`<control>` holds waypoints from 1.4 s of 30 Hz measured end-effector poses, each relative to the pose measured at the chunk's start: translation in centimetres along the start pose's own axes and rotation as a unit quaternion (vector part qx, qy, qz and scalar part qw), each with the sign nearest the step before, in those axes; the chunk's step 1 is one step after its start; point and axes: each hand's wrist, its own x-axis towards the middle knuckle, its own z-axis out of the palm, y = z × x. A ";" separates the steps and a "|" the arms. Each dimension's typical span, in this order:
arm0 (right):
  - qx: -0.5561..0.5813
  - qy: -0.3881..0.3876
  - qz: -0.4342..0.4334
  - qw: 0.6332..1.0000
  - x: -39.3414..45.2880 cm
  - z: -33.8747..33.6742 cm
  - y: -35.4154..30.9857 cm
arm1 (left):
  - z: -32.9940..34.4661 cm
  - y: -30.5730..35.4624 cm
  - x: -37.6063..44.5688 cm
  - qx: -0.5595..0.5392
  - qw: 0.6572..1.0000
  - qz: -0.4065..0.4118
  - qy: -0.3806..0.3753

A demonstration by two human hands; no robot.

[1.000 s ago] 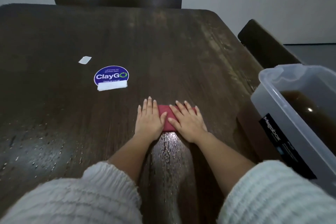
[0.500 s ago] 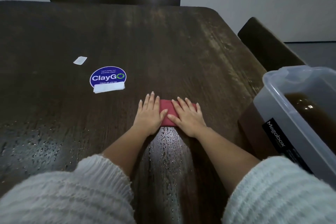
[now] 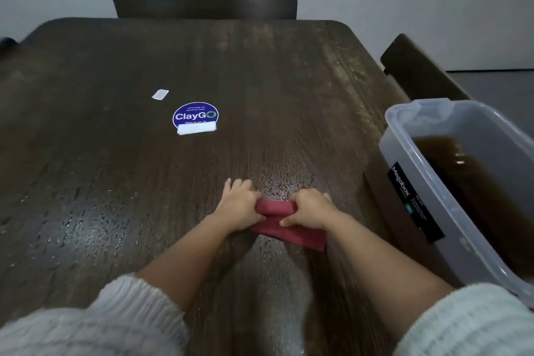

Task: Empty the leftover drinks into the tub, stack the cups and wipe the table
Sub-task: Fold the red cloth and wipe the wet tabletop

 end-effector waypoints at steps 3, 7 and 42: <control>0.121 -0.032 0.003 0.992 -1.3 -2.0 0.2 | -1.5 0.1 -0.5 -0.206 0.978 -0.018 0.005; 0.139 0.075 0.036 0.987 -1.9 -3.6 -0.1 | -3.0 1.7 -0.8 -0.290 0.954 -0.040 0.061; -0.023 0.137 0.011 0.990 8.9 1.6 3.3 | 3.2 -2.8 3.0 -0.047 0.982 -0.163 -0.080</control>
